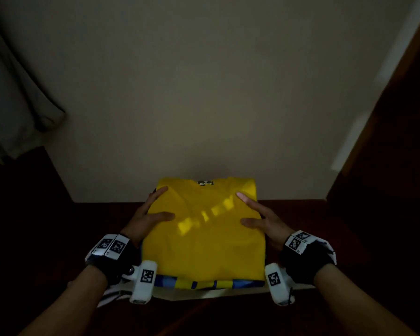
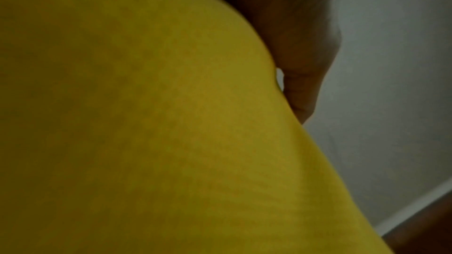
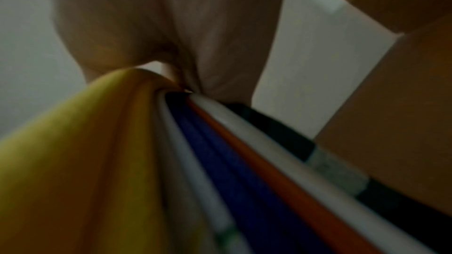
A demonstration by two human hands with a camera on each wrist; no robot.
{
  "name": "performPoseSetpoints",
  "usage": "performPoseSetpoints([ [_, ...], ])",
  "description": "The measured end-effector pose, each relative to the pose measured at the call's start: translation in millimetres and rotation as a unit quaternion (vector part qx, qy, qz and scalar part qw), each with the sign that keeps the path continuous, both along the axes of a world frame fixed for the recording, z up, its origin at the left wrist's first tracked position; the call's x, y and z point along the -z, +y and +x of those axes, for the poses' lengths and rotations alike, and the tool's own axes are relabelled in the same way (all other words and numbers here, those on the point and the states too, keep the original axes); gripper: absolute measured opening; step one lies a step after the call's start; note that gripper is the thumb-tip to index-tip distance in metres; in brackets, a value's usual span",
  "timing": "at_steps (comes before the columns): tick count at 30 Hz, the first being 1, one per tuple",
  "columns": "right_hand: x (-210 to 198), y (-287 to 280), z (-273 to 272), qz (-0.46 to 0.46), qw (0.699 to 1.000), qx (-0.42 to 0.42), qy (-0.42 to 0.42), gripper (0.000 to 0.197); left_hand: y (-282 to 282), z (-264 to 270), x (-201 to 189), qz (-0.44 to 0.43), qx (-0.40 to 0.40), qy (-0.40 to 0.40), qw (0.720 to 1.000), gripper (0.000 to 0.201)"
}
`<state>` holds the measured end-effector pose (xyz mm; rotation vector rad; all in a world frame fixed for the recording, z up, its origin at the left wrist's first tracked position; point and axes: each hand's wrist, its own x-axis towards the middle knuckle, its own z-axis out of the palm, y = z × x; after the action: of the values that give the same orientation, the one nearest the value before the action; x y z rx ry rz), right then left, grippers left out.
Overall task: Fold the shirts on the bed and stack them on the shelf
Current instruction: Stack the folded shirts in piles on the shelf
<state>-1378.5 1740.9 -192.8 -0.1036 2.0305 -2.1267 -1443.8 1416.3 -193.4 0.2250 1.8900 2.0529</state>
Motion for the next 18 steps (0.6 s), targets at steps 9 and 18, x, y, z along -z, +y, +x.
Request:
performPoseSetpoints([
  [9, 77.2, 0.3, -10.1, 0.022, 0.999, 0.039, 0.0, 0.067, 10.6, -15.1, 76.1, -0.019, 0.011, 0.01, 1.0, 0.097],
  [18, 80.1, 5.4, -52.0, 0.082, 0.996, 0.042, 0.005, 0.074, 18.6, -66.1, 88.8, -0.031, -0.005, 0.008, 0.999, 0.087],
])
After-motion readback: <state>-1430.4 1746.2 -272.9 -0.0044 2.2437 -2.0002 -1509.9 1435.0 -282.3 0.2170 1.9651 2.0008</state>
